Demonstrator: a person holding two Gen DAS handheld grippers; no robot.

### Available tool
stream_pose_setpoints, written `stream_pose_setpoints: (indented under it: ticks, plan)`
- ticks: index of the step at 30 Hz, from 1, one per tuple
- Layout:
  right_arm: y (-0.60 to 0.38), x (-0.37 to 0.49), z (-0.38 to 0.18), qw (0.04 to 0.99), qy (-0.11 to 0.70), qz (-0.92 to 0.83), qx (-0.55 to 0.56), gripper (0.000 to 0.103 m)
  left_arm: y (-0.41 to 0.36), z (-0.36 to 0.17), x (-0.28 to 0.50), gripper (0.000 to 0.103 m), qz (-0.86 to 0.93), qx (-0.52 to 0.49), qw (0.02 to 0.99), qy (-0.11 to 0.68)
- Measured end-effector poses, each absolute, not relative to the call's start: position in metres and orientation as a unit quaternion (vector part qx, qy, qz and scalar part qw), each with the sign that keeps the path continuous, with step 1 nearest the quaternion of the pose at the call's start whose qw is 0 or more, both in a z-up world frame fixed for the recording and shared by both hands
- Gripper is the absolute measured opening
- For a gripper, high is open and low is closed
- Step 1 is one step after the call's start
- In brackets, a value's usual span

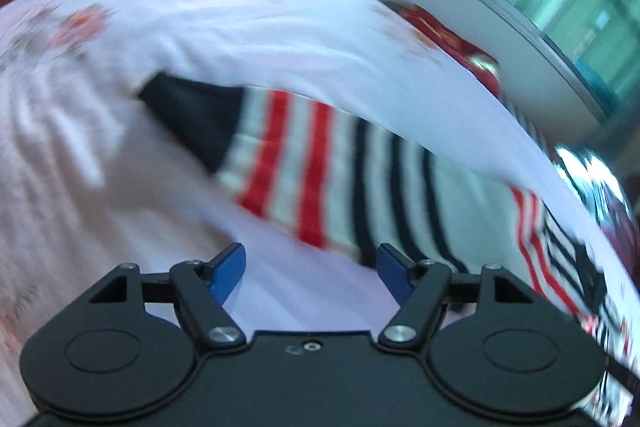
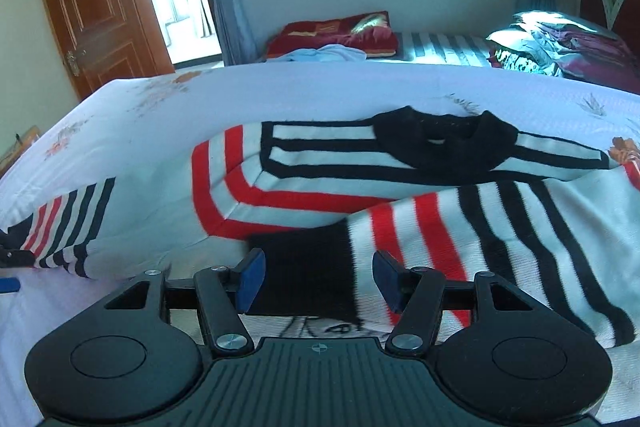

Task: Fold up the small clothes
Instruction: 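Grasp the other sleeve cuff with the left gripper and lay it across the chest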

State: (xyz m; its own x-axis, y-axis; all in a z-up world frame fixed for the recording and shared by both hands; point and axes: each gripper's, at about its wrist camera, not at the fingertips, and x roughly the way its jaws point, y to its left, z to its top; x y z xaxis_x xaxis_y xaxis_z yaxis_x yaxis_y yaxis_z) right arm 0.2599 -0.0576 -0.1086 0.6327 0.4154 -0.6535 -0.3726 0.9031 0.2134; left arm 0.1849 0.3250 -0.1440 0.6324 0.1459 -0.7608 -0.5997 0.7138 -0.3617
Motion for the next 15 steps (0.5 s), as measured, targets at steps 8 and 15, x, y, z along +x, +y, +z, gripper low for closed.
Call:
stream_pose_setpoints:
  ticks: [8,15]
  plan:
    - [-0.053,0.264,-0.115,0.909,0.376,0.176,0.037,0.059,0.364,-0.158,0.198,0.059,0.213,-0.361,0.855,0.305]
    - [-0.055,0.269,-0.119,0.917,0.38,0.119,0.028,0.059,0.382,-0.169,0.205,0.006,0.211,-0.385,0.85,0.289]
